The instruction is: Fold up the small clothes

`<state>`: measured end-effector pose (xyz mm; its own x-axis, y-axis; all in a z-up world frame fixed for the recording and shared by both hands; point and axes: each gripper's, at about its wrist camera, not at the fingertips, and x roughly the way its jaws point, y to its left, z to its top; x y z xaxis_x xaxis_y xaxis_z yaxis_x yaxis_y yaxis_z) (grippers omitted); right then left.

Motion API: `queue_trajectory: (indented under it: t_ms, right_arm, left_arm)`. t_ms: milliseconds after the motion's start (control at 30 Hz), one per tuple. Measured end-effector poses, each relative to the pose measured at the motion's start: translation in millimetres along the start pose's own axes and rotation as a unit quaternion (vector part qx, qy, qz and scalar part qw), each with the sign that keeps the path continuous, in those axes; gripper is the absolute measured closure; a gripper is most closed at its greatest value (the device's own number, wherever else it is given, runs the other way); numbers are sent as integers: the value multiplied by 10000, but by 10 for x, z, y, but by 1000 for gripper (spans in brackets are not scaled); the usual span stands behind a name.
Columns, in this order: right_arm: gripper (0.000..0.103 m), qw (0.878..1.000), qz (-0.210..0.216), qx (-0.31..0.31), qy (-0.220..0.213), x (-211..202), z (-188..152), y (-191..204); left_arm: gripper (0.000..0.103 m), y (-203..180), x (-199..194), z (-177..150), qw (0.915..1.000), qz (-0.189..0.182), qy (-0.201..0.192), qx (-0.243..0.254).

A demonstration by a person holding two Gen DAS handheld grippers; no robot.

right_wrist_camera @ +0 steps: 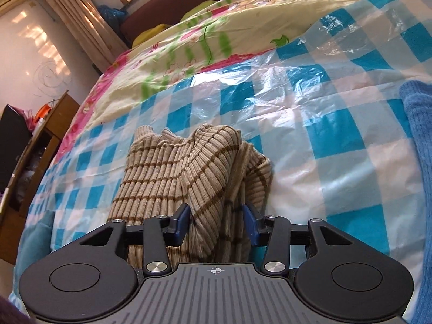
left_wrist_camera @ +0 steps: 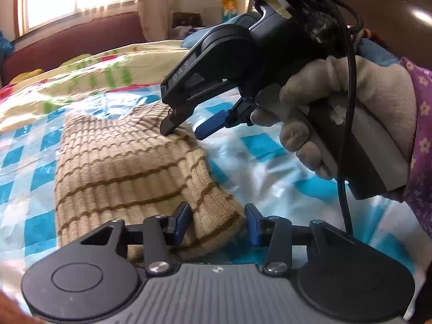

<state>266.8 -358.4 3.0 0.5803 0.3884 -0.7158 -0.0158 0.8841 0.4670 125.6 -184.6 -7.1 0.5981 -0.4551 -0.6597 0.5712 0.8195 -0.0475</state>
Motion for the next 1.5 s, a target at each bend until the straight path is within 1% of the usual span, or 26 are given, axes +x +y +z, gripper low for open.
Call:
queue_trajectory:
  t_ms: [67,133,233,267,367,433,500,533,567,600,667,733,767,833,900,933,967,1000,1067,1133,1200,1267,1300,1367,1433,1500]
  right_arm:
    - [60,9999,-17,43,-91,-102,-57,-29]
    - [60,9998,48,107,-171,-243,-143,-51]
    - [59,9996,201,74,-186,-479,-340,-43]
    - [59,9994,288,76,-155,-546,-419,-36]
    - [58,9983,589,52,-3,-657,-654,16]
    - [58,9976,685,-86,87,-648,-762,95]
    - [59,9971,690,-274,139,-606,-835,161]
    - [61,9973,623,-337,178,-573,-856,181]
    - [77,9977,498,-391,226,-538,-864,190]
    - [90,9980,393,-420,265,-516,-862,189]
    - [99,9988,269,-339,214,-534,-831,101]
    - [99,9995,179,-224,96,-610,-803,-3]
    - [99,9998,113,-178,56,-628,-801,-57]
    - [99,9998,-93,-137,106,-575,-831,-143]
    - [99,9993,-215,-88,288,-453,-902,-196]
    - [99,9992,-210,-39,346,-413,-925,-209]
    - [97,9991,-193,9,381,-398,-933,-214]
    - [96,9991,-191,1,389,-407,-924,-207]
    - [88,9990,-232,-48,367,-471,-880,-184]
    - [88,9991,-282,-76,295,-579,-810,-140]
    - [88,9990,-326,-316,7,-712,-737,-12]
    - [88,9964,-433,-610,-404,-783,-637,157]
    - [88,9953,-384,-696,-551,-777,-572,229]
    - [88,9947,-216,-720,-697,-653,-417,324]
    - [88,9949,-41,-688,-739,-424,-264,369]
    - [88,9955,36,-586,-744,-170,-120,354]
  left_arm:
    - [52,-10,-61,-23,9999,-137,-22,57]
    - [52,1,-154,-67,9998,-206,1,72]
    - [52,131,-331,-149,9992,-379,78,-121]
    - [52,184,-394,-178,9990,-382,101,-201]
    - [52,364,-513,-213,9987,-206,97,-461]
    - [52,456,-560,-204,9984,-6,49,-561]
    - [52,528,-564,-171,9982,229,20,-552]
    - [52,562,-563,-149,9979,319,-3,-562]
    - [52,605,-557,-123,9975,382,-38,-599]
    - [52,636,-563,-98,9969,427,-85,-649]
    - [52,708,-549,-35,9954,541,-277,-737]
    - [51,768,-483,-4,9936,684,-431,-787]
    - [51,796,-421,-11,9933,734,-398,-797]
    - [51,851,-242,-69,9931,826,-81,-832]
    - [51,914,-45,-174,9911,874,385,-924]
    - [51,941,4,-230,9899,868,529,-986]
    - [50,955,0,-272,9895,843,547,-1041]
    - [50,965,-32,-289,9896,809,514,-1076]
    - [51,967,-120,-267,9906,772,454,-1035]
    - [51,960,-213,-213,9921,775,340,-926]
    - [51,977,-306,-149,9930,738,181,-899]
    - [51,992,-330,-61,9930,737,17,-924]
    - [51,1012,-317,-5,9927,764,-68,-935]
    - [50,1059,-234,115,9917,836,-181,-965]
    - [50,1136,-100,222,9898,931,-244,-1055]
    - [50,1216,61,311,9877,973,-240,-1203]
